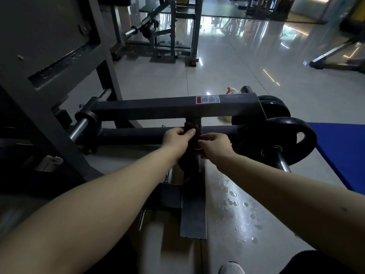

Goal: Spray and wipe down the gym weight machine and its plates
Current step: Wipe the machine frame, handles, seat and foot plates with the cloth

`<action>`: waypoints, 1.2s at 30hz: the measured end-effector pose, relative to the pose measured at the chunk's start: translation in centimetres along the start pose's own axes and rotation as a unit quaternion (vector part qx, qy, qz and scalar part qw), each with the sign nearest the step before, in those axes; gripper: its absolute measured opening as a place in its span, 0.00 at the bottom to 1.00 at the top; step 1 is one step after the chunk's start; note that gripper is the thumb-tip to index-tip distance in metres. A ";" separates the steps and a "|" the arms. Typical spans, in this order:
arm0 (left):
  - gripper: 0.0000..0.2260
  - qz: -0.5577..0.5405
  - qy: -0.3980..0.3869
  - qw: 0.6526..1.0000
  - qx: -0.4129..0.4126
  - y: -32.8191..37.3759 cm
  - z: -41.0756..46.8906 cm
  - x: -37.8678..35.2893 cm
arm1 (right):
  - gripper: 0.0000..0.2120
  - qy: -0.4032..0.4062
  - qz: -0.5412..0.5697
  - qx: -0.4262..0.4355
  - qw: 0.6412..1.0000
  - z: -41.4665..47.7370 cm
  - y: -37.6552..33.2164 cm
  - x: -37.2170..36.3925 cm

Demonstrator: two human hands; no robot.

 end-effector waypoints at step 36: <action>0.07 0.265 0.158 0.901 -0.305 -2.0 6.0 0.7 | 0.09 0.021 -0.457 0.486 0.745 -0.9 -1.0 -4.0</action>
Point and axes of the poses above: each hand's wrist, its own z-axis towards the middle knuckle, its own x-axis out of the back of the hand, y = z × x, the point moved 5 cm from there along z, towards the middle knuckle, and after that the axes turned 9 degrees about y, right-handed, at the moved point
